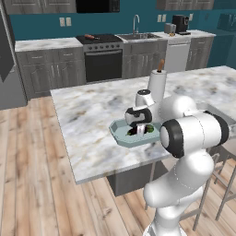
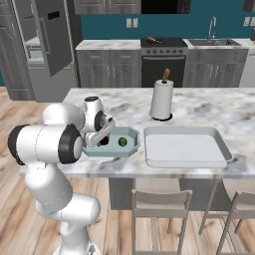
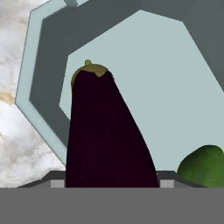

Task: Place the cold items (avocado and eggplant) from the fridge in one tupperware on the dining counter. Place the warm items (kebab skewer and hot dog) in the stove area in another tupperware.

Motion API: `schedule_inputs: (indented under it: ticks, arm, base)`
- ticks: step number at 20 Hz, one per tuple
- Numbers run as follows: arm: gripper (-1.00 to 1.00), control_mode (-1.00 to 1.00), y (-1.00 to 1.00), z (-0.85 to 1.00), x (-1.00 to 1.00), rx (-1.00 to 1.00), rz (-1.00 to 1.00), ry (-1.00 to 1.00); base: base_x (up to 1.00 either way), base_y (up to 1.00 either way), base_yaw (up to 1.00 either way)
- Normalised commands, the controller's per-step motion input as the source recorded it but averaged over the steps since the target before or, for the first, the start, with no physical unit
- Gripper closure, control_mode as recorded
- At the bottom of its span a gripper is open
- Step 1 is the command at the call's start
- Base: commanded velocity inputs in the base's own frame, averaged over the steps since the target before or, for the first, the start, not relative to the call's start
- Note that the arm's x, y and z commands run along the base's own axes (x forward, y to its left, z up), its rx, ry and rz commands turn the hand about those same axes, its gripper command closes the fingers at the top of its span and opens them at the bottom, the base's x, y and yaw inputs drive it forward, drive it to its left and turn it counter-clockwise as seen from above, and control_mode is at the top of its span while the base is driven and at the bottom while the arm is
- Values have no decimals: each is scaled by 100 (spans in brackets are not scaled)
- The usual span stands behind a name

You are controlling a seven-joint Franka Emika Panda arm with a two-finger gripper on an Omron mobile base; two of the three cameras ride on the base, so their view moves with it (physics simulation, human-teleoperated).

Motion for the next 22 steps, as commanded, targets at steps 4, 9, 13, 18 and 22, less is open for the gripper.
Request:
schedule_inputs:
  ticks: [4, 9, 13, 18, 22]
  arm:
    - [100, -100, 0, -6, 8, 0, 0, -2]
    - [100, -100, 0, -3, 0, 0, 0, 0]
    - [-100, -100, 0, 0, 0, 0, 0, 0]
    - [-100, -100, 0, 0, 0, 0, 0, 0]
    - [-100, -100, 2, 9, -1, -1, 0, 0]
  base:
    - [0, 0, 0]
    - [0, 0, 0]
    - [0, 0, 0]
    - [0, 0, 0]
    - [0, 0, 0]
